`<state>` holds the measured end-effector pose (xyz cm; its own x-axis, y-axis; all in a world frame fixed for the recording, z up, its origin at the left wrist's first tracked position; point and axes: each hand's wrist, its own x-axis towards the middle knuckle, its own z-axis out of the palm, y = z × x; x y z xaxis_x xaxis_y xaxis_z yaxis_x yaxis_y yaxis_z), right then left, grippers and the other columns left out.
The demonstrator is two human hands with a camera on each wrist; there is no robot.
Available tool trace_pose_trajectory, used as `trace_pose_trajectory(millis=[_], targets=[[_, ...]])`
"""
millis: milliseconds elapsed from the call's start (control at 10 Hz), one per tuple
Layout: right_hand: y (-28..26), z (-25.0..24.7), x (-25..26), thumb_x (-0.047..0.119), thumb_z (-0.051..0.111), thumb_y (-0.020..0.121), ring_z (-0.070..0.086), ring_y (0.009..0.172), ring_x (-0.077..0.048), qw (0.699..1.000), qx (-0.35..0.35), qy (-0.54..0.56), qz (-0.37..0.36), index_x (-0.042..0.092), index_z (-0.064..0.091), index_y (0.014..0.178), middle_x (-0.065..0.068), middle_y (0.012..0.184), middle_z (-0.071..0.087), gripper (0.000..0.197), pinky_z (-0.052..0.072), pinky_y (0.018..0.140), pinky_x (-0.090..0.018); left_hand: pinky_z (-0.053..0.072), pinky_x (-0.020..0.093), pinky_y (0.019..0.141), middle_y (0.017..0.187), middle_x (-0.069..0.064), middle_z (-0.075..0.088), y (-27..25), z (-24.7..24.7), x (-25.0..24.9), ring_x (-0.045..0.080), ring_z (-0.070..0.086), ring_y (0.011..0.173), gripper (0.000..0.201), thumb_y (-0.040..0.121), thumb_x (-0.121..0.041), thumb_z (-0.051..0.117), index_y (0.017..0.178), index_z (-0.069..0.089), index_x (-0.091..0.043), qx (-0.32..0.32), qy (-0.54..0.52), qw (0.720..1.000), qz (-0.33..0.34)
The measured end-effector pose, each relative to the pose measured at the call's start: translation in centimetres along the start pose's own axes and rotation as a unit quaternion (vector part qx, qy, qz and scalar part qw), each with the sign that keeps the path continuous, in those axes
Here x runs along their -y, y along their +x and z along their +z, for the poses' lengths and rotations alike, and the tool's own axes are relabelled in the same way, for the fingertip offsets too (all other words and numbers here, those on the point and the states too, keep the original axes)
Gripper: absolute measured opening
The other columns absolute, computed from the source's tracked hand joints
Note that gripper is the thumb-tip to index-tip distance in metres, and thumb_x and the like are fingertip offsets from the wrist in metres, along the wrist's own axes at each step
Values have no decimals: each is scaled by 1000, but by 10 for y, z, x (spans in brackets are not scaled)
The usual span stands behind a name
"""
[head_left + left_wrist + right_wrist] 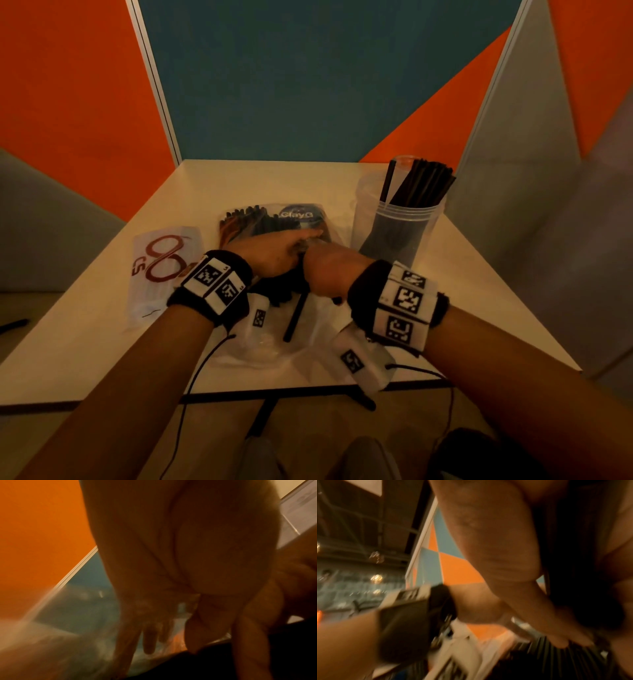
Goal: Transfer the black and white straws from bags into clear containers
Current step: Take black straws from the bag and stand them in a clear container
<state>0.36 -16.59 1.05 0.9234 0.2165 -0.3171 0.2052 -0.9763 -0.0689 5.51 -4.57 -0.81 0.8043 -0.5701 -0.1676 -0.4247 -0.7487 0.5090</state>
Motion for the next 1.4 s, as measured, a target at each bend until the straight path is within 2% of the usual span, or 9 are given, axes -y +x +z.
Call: trace_pose_trajectory(millis=[300,400,500,700,900,1000,1100,1200,1400], targets=[[-15,-21,-10,9,56,90,50,98,-22,982,-13,189,-5,2,55,127,-17,132,54,38,29,58,-13,20,52,116,156,-3,15,-10,18,-10,19,17,143,114,67,-29,83,149,5,-30,-45,-16,997,55],[-13,-27,-9,6,59,86,61,87,-25,949,16,314,13,-5,62,111,-23,107,64,27,47,62,-20,32,20,109,134,-12,43,-5,24,-7,-5,41,123,78,70,-19,82,133,38,-29,-94,-60,989,98],[-22,-38,-11,3,64,84,70,86,-31,855,55,515,16,-8,61,107,-25,102,67,26,59,71,-32,35,-5,79,109,-21,48,-11,24,-15,-9,48,96,43,83,-1,67,111,50,-28,-154,-99,973,142],[-24,-52,-30,43,62,87,62,107,-41,659,75,747,-40,5,41,135,-21,134,48,65,60,72,-47,23,-12,79,112,-30,40,-19,21,-21,-33,37,96,45,92,-8,57,125,37,-31,-211,-131,955,165],[-23,-34,-48,41,66,81,59,115,-38,572,125,792,-175,6,44,132,-20,134,49,65,53,93,-44,30,-9,64,79,-29,44,-24,18,-25,-39,39,67,21,90,-5,60,92,56,-26,-276,-117,945,132],[-20,-16,-55,-8,74,71,57,121,-24,702,107,666,-228,11,39,140,-10,135,54,79,49,99,-34,39,0,63,74,-25,51,-21,16,-19,-31,48,66,13,91,-13,60,93,63,-26,-253,-149,952,87],[-17,-10,-40,0,76,74,62,100,-7,860,-62,462,-208,16,43,137,3,122,58,73,52,88,-18,41,0,60,73,-23,54,-22,18,-21,-25,51,61,17,93,-27,58,84,54,-42,-245,-177,951,68],[-8,-1,-23,31,80,72,49,100,-12,905,-229,324,-156,21,54,122,8,103,42,58,47,87,-18,35,-4,59,72,-18,47,-17,21,-18,-22,48,59,4,93,-10,55,93,57,-14,-229,-171,957,40],[11,9,-16,34,71,81,45,108,-18,901,-277,263,-207,13,60,115,-6,114,55,42,40,96,-33,34,-4,60,73,-18,38,-18,25,-7,-20,46,62,14,91,-4,57,103,56,-9,-232,-147,961,6]])
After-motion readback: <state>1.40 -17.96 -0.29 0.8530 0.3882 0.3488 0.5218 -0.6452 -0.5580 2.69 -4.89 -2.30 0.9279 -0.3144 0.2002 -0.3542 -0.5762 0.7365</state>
